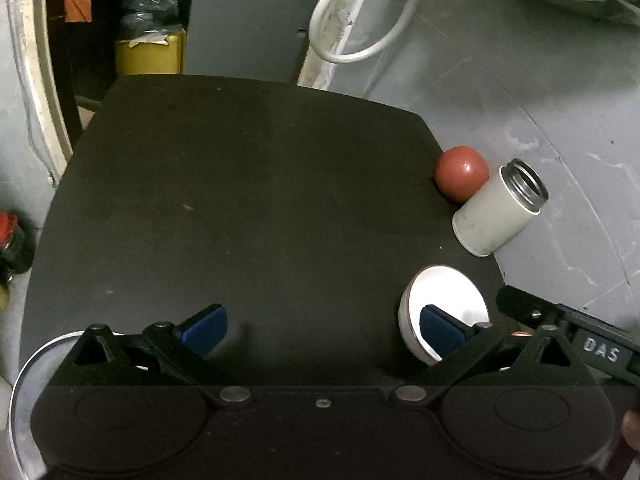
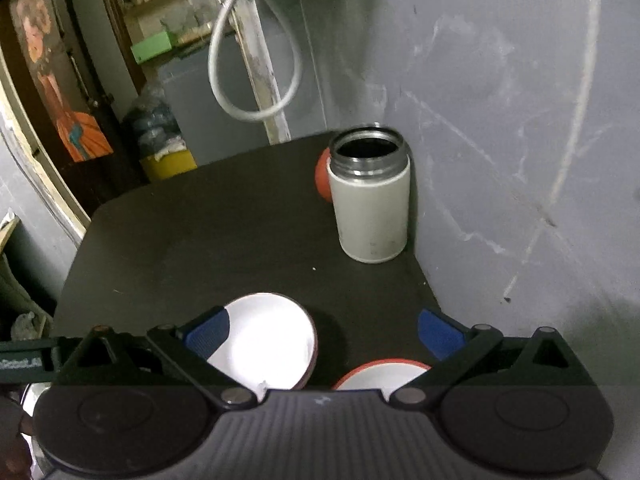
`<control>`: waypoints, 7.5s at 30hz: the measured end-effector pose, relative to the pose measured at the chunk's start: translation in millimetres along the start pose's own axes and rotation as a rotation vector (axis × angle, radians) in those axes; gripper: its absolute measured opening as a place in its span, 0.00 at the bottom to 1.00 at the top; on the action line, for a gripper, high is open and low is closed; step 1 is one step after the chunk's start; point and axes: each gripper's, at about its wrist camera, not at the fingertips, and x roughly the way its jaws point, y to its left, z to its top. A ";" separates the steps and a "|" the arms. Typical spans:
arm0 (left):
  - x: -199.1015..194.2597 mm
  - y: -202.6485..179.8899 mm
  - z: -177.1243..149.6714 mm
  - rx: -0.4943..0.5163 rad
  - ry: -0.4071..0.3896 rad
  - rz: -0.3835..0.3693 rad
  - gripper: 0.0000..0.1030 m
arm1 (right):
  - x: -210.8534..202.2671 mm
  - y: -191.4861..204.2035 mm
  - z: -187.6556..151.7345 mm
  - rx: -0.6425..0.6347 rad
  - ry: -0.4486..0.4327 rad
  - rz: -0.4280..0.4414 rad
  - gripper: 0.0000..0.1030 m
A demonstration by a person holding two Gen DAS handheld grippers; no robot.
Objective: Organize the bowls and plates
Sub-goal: 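Move both grippers toward a red-rimmed white bowl near the thermos, then close the right gripper on the white bowl rim while the left gripper grips it, then carry the white bowl with both grippers over the steel bowl, then lower the white bowl into the steel bowl with both grippers, then open both grippers and move them to the second red-rimmed white bowl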
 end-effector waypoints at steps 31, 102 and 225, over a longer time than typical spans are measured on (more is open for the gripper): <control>41.7 -33.5 -4.3 0.033 0.088 -0.239 0.19 | 42.4 -14.5 7.4 0.050 0.165 0.152 0.38; -80.4 -12.9 -92.5 0.076 0.189 -0.226 0.09 | -101.0 -0.1 -113.4 0.152 0.209 0.289 0.13; 64.6 -169.9 -24.2 0.619 0.186 -0.156 0.70 | -28.1 -72.8 -114.4 0.610 -0.146 -0.024 0.70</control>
